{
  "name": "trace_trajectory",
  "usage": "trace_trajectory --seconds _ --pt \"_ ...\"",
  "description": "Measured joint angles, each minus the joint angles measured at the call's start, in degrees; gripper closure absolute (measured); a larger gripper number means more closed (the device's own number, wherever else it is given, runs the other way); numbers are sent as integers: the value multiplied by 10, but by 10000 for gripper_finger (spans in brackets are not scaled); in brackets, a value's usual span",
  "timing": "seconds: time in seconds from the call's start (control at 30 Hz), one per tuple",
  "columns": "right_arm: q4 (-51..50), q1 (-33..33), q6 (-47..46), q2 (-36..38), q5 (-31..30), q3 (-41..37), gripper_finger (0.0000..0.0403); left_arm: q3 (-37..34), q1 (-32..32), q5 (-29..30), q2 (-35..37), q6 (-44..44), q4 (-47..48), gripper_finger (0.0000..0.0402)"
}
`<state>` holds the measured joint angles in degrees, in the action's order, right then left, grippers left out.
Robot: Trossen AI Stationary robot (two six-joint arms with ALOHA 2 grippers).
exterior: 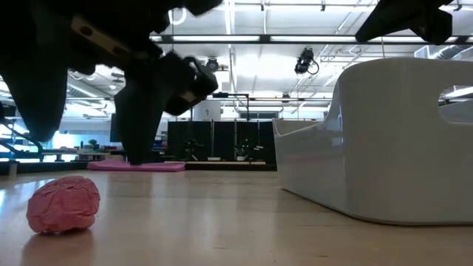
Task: Pick and placing Produce into tupperware
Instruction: Put the pink peach into the gray bin
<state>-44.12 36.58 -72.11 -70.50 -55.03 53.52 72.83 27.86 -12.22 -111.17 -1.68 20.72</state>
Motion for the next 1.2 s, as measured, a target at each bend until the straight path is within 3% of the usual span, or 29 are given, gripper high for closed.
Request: trace_trajectory --seconds 0.73,0.93,1.2 --pt "-6 9 59 0 50 -1 396 0 25 86 -33 -157 -2 207" --pt "-6 20 66 0 50 -1 396 -1 25 98 -33 -172 -6 247" --pt "-6 20 68 0 50 -1 396 -1 22 133 -34 -172 -30 349"
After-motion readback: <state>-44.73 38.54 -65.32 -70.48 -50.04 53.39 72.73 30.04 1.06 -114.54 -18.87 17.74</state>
